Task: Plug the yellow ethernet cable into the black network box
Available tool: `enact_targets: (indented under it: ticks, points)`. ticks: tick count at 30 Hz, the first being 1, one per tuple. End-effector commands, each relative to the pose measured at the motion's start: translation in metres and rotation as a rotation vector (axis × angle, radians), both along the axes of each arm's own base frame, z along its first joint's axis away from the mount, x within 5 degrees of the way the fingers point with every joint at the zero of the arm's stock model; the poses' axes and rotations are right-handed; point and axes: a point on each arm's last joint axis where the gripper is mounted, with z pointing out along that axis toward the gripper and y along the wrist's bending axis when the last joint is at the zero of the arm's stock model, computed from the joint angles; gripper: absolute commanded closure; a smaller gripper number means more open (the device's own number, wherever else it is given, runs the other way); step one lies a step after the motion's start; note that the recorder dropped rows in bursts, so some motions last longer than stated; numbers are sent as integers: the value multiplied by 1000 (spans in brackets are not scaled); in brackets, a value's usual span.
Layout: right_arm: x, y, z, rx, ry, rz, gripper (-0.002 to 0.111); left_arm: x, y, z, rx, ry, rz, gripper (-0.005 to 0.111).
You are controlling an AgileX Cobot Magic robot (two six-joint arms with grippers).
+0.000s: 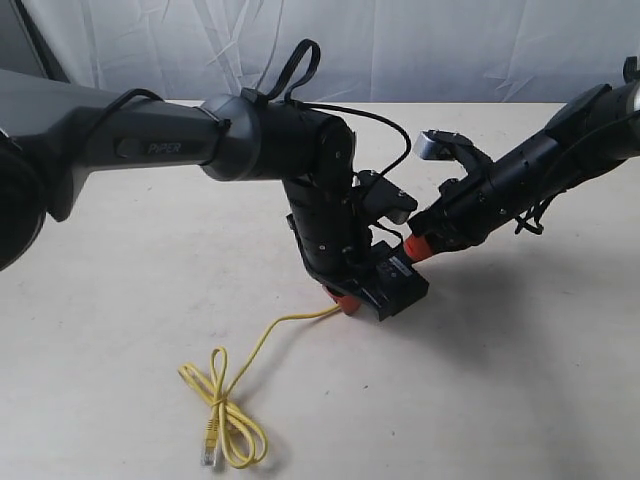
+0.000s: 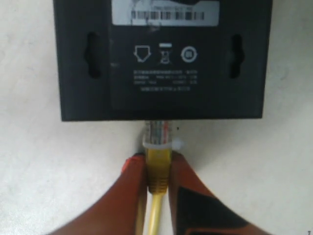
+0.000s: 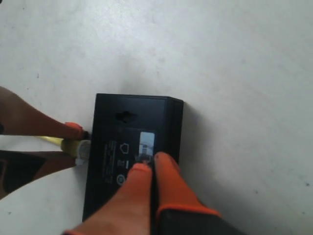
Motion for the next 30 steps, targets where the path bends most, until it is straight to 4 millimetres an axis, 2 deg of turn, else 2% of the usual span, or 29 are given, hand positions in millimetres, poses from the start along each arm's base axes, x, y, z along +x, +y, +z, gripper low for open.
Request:
enact_targets:
  ticks: [1, 5, 12, 16, 23, 26, 30]
  points:
    - [2, -1, 1, 2, -10, -16, 109, -5, 4, -11, 74, 43, -29, 107]
    - [2, -2, 1, 1, -11, -17, 109, -5, 5, -5, 85, 29, -41, 107]
    - [3, -2, 1, -1, -14, -19, 109, -4, 12, 22, 95, -22, -62, 107]
    - [3, -2, 1, -1, -14, -19, 109, -6, 19, 23, 155, 3, -82, 107]
    - [3, -2, 1, -7, -20, -25, 109, -4, 15, 35, 156, 33, -82, 107]
    - [4, -2, 0, -12, -27, -30, 109, -5, 14, 27, 210, 112, -92, 107]
    - [4, -3, 0, -20, -30, -25, 109, -3, 11, 11, 231, 132, -96, 107]
